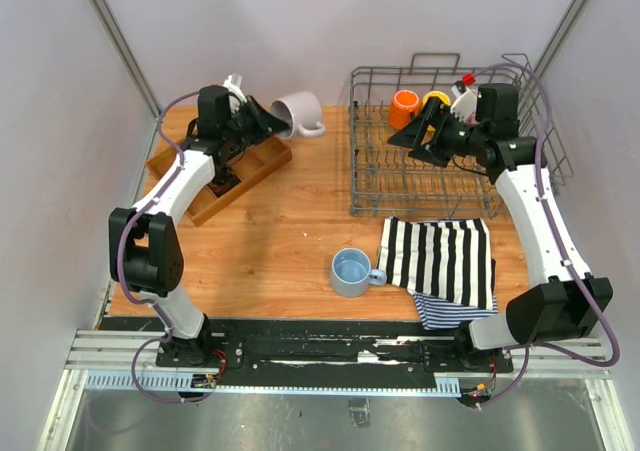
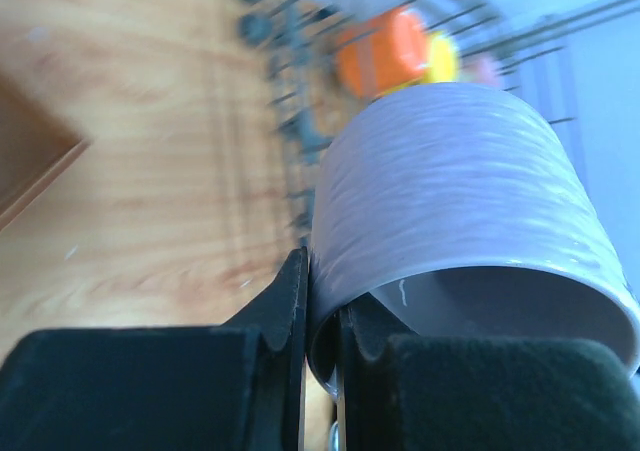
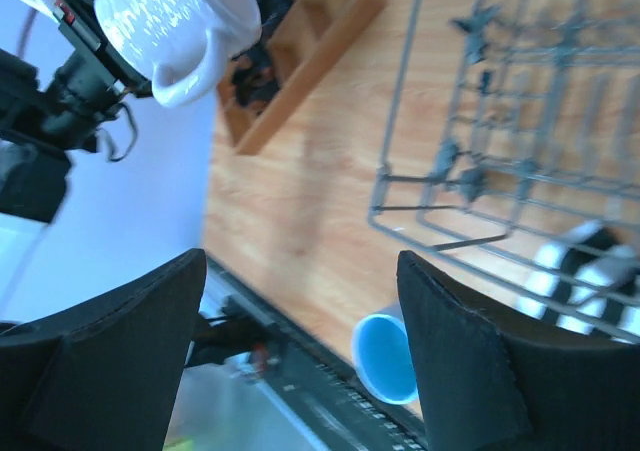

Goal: Load the cups into the dish rack

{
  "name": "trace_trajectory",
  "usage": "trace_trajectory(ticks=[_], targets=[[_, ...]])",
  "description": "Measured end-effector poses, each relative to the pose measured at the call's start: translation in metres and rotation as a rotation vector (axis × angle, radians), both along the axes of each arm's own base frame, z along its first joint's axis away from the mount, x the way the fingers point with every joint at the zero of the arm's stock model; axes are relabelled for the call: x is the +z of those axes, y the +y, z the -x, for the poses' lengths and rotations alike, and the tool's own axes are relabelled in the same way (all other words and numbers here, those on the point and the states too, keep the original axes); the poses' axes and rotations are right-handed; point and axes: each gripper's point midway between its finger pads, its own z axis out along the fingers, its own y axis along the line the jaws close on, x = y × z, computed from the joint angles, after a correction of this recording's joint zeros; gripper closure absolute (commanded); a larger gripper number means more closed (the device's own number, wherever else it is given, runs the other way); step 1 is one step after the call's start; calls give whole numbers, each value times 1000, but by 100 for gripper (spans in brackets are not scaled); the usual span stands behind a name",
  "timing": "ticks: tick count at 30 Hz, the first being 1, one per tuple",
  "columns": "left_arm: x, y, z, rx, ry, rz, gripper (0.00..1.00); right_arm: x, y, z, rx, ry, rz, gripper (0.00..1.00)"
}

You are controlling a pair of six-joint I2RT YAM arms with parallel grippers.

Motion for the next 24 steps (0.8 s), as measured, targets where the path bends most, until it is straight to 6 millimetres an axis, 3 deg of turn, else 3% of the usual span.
trace_trajectory(ticks=[5,10,13,16,24], targets=[[65,-42,-9,-102,-231,156,99,-7,25,9,52,144,-215,22],[118,-103,-8,-251,-399,286,99,7,40,7,87,175,-386,22],[126,-132,0,-324,-434,338,100,15,45,4,94,185,-461,22],[119,-149,9,-379,-423,352,100,28,50,1,106,166,-507,22],[118,-155,12,-398,-427,355,99,50,59,-2,140,130,-580,22]])
